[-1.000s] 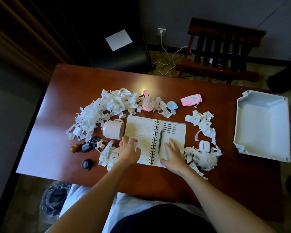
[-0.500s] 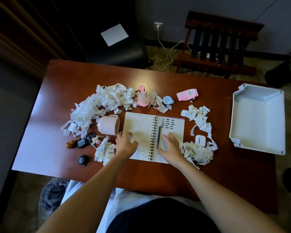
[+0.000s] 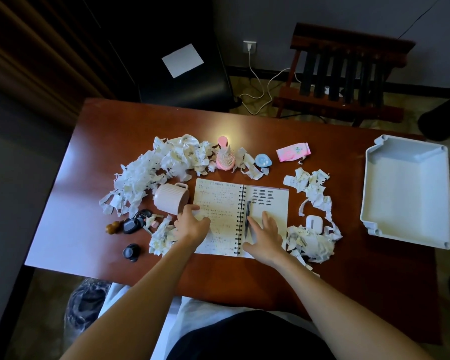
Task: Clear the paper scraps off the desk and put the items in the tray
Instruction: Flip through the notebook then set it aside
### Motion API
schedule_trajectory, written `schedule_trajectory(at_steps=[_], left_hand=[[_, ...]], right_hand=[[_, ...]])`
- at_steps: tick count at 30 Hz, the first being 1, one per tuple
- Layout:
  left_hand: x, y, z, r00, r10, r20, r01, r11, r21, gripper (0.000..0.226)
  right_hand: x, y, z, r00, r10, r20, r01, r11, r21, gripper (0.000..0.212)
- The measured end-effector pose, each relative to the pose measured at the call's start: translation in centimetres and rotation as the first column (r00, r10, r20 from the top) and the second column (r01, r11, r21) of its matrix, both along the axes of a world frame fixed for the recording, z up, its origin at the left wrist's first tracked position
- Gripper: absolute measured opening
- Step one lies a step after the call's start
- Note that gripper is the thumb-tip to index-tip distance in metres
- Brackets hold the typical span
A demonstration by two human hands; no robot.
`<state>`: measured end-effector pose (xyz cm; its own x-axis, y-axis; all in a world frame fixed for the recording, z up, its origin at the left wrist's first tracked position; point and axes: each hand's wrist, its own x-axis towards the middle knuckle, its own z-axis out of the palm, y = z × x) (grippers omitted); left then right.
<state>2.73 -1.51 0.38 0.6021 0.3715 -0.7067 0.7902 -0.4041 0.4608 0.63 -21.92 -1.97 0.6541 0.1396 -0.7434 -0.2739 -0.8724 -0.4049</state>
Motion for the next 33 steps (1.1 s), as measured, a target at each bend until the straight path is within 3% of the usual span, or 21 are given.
schedule_trajectory(at_steps=[7, 17, 23, 27, 31, 33], left_hand=[[0.0, -0.1, 1.8, 0.971, 0.220, 0.097, -0.210, 0.972, -0.103, 0.032], [-1.3, 1.5, 4.6, 0.949, 0.233, 0.212, -0.214, 0.971, -0.109, 0.021], [-2.1, 1.8, 5.4, 0.943, 0.184, 0.277, -0.163, 0.982, -0.097, 0.020], [-2.1, 0.7, 6.1, 0.940, 0.175, 0.292, -0.131, 0.978, -0.162, 0.019], [-2.1, -0.6, 6.4, 0.935, 0.145, 0.323, -0.072, 0.971, -0.226, 0.021], [-2.1, -1.3, 6.6, 0.936, 0.114, 0.332, -0.035, 0.972, -0.234, 0.023]], right_hand=[[0.0, 0.6, 0.0, 0.998, -0.053, -0.013, 0.054, 0.998, 0.040, 0.079], [0.0, 3.2, 0.0, 1.000, 0.010, 0.024, -0.012, 0.995, 0.094, 0.074], [-0.1, 4.4, -0.3, 0.999, 0.018, 0.040, -0.024, 0.988, 0.151, 0.054], [0.2, 3.9, 0.1, 0.993, -0.115, 0.018, 0.106, 0.960, 0.259, 0.048], [0.5, 2.5, 0.8, 0.919, -0.370, -0.133, 0.391, 0.821, 0.417, 0.047], [0.8, 1.7, 1.7, 0.891, -0.419, -0.172, 0.451, 0.778, 0.437, 0.045]])
